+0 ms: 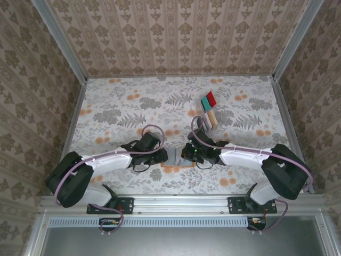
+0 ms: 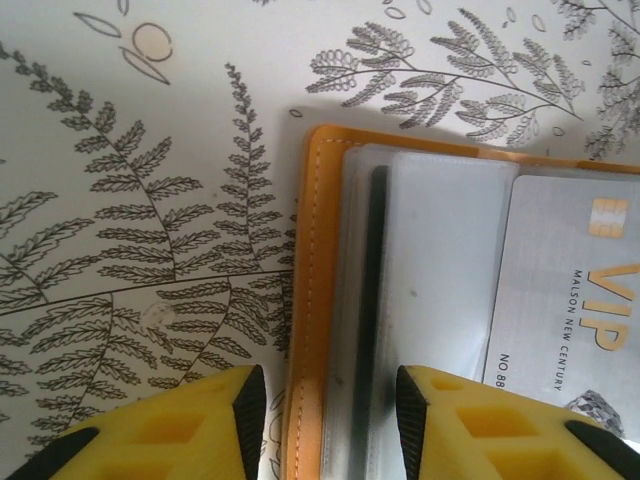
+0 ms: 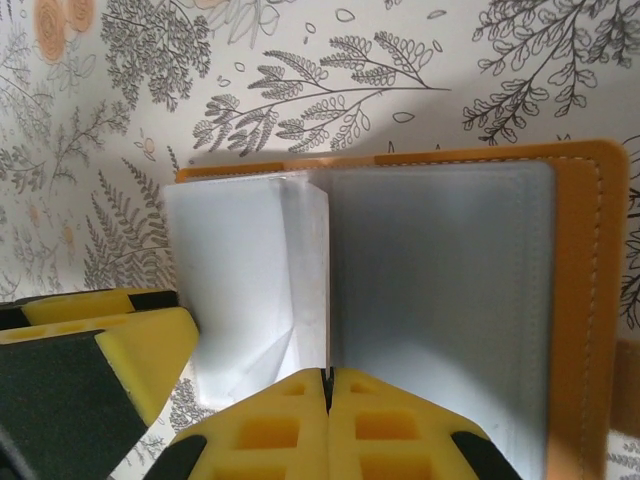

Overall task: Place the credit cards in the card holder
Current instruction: Insert the credit card into the card slot.

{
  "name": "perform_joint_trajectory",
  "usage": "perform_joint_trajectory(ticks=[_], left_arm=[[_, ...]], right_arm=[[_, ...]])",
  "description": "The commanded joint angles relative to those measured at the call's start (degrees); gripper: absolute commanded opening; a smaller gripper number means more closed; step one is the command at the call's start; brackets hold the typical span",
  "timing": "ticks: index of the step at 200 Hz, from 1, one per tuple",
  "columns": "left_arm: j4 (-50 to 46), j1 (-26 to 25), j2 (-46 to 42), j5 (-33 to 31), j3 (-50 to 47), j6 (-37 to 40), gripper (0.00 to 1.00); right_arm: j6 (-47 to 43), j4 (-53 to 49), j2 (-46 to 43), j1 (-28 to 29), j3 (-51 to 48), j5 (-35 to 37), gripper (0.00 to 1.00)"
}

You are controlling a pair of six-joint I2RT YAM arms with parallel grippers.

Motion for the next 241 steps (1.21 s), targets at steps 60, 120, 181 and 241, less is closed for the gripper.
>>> perform_joint_trajectory(ticks=[60,120,181,241], left_arm=[[0.22,0.06,2.27,0.79,1.42,1.18,0.32],[0.52,-0.06,2.89,1.03,1.70,1.10,0.29],[-0.06,-0.21,2.87,0.71,2.41,1.29,0.29],[-0.05,-0.24,2.99,0.87,3.02,1.61,0.30]], right_arm=[[4.23,13.38,1.14,-1.68,-6.47,-4.83,0.06],[4.71,15.82,5.08,-2.10,-6.87,-7.29,0.06],[3.60,13.96,6.71,-2.02,-5.11,-7.59,0.06],[1.66,11.21,7.04,-1.94,-3.35,-7.98,0.06]])
